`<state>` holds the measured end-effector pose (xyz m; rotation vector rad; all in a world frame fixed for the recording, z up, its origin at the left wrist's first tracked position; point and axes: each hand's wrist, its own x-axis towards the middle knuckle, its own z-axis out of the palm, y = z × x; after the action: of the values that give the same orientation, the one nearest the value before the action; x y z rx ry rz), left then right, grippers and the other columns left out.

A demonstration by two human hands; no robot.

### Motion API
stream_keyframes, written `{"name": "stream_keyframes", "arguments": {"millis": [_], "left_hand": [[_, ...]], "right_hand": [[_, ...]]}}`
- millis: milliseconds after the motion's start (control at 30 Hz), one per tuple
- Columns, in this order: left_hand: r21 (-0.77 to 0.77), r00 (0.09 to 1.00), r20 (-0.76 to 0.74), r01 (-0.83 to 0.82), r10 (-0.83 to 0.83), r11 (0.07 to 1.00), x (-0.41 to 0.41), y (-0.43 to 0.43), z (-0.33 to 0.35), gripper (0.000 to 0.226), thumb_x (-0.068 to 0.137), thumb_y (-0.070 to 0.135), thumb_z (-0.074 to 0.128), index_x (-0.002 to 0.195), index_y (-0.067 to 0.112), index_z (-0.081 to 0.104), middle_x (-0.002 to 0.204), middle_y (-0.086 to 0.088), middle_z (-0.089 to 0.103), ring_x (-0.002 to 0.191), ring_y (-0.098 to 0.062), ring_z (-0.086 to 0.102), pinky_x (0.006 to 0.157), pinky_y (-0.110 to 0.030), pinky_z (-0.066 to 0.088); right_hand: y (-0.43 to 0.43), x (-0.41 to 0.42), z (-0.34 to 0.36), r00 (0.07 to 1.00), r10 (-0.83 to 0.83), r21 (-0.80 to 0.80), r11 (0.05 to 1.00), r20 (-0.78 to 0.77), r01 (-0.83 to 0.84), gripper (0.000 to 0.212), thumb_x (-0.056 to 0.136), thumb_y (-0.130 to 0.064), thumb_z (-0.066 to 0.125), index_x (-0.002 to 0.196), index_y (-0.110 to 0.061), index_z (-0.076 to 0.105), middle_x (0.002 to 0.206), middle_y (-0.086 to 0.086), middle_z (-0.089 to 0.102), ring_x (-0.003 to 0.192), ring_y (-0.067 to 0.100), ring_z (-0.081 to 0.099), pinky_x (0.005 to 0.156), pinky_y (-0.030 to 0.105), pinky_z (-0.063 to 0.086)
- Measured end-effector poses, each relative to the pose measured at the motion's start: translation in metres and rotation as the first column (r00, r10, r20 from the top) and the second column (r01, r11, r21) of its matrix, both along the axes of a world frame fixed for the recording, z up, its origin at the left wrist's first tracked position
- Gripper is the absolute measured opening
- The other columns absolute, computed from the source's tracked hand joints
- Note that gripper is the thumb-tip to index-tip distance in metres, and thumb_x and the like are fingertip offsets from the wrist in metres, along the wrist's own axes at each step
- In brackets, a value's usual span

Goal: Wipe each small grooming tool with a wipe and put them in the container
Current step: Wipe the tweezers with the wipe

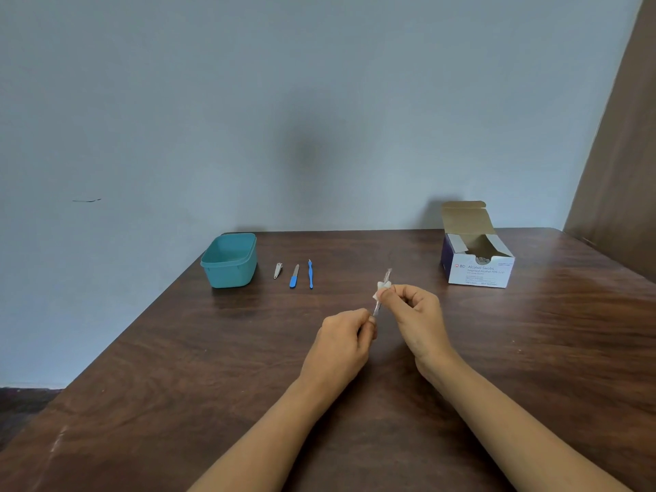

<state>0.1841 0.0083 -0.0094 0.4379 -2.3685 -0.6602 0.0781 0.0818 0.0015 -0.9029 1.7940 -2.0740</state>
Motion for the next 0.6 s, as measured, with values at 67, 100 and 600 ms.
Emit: {"name": "stream_keyframes", "arguments": {"millis": [67,100,600], "left_hand": [[0.004,1.000,0.000,0.005,-0.005,1.000,0.000,0.001,0.000,0.026,0.095,0.018,0.047,0.073,0.013,0.059,0.058,0.013,0.048,0.059,-0.002,0.048,0.057,-0.014,0.034],[0.011,1.000,-0.005,0.009,-0.009,1.000,0.000,0.002,0.000,0.026,0.095,0.018,0.047,0.072,0.014,0.058,0.057,0.014,0.048,0.058,-0.001,0.048,0.056,-0.014,0.033],[-0.073,0.991,-0.085,-0.107,0.101,0.992,0.001,-0.007,-0.007,0.036,0.093,0.039,0.029,0.079,0.016,0.054,0.073,0.005,0.056,0.069,-0.013,0.053,0.064,-0.035,0.046]], "right_hand": [[0.000,-0.002,0.004,0.999,-0.032,-0.013,0.999,0.022,0.033,0.024,0.089,-0.014,0.063,0.070,-0.001,0.068,0.063,0.006,0.046,0.060,0.009,0.041,0.054,0.014,0.038],[0.001,-0.003,0.006,0.998,-0.046,-0.019,0.999,0.040,0.047,0.025,0.090,-0.015,0.062,0.067,-0.004,0.067,0.061,0.005,0.041,0.056,0.007,0.036,0.053,0.015,0.036],[0.007,0.019,0.008,0.995,0.103,0.116,0.988,0.007,-0.103,0.025,0.092,-0.011,0.060,0.072,0.001,0.069,0.041,-0.016,0.049,0.042,-0.004,0.045,0.050,0.008,0.034]]}}
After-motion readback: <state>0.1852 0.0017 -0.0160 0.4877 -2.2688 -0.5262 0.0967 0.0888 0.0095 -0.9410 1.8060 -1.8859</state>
